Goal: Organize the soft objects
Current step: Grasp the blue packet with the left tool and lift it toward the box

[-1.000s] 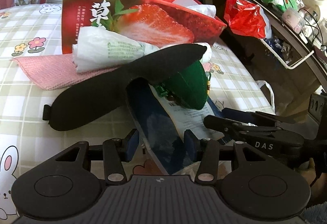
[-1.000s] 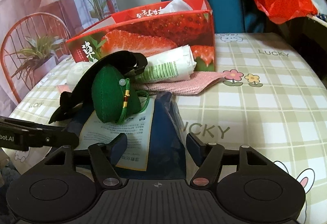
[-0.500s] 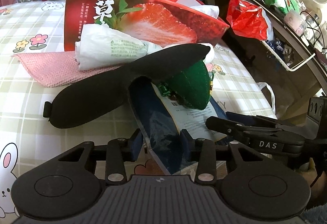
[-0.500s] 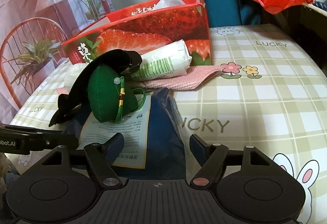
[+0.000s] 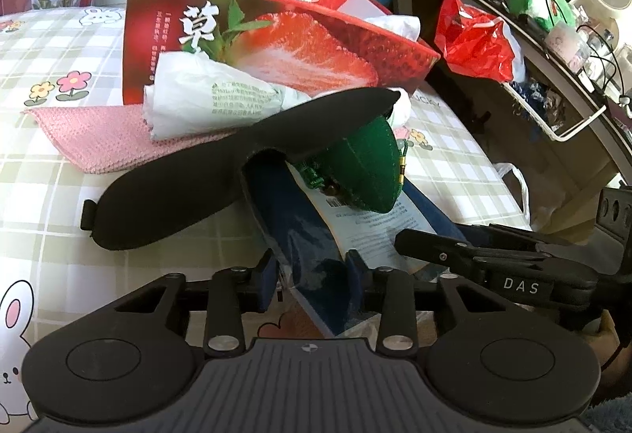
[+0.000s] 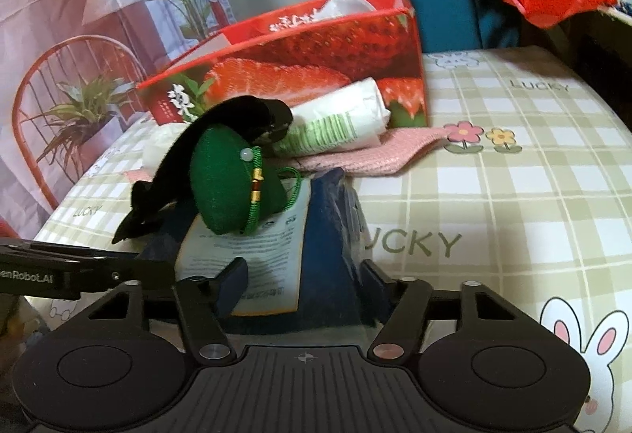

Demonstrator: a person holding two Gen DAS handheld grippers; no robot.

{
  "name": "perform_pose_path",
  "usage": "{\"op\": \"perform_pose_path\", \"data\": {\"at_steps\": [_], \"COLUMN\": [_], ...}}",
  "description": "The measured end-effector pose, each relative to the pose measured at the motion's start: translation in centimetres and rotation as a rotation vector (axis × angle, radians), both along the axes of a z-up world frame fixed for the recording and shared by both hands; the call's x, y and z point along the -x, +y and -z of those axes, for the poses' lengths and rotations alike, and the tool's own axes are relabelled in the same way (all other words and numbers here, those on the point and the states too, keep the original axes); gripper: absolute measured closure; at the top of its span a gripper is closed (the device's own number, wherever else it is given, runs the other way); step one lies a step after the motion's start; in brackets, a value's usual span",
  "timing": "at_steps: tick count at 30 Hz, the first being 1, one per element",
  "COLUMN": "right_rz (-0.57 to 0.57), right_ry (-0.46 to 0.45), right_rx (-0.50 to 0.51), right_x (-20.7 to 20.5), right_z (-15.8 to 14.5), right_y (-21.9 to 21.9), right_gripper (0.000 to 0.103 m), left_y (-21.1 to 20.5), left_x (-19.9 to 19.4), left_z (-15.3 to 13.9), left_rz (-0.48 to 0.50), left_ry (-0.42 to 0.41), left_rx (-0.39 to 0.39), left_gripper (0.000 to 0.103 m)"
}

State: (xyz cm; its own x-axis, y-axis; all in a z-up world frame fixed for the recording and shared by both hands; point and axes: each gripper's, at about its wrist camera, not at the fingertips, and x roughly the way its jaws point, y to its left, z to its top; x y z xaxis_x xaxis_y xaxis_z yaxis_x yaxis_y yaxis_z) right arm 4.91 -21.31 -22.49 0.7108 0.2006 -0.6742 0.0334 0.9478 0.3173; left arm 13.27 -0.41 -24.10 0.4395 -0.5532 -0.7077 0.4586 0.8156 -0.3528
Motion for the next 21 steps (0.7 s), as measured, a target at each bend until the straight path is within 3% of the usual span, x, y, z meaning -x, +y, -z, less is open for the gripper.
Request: {"op": "perform_pose_path", "data": {"at_steps": [3, 12, 21], "right_rz": [-0.013, 0.0, -0.018], "right_ry": [-0.022, -0.105, -0.201], "right_rx": [0.016, 0.029, 0.023], "right_x": [0.2, 1.0, 1.6], "right_z": [-0.5, -2.2, -5.2], "right_y": [0.2, -0.3, -0.4], "right_gripper": [0.063, 0.085, 0.091], "left_y": [0.3, 1.0, 2.0], "left_x": [0.2, 1.0, 1.8], "left_z": [-0.3, -1.9, -4.5], "left_rz": [-0.009, -0.025, -0.032], "left_ry": [-0.019, -0.108, -0.174], "left_rx": [0.014, 0.047, 0.124], "left_gripper": [0.083, 0.091, 0.091]}}
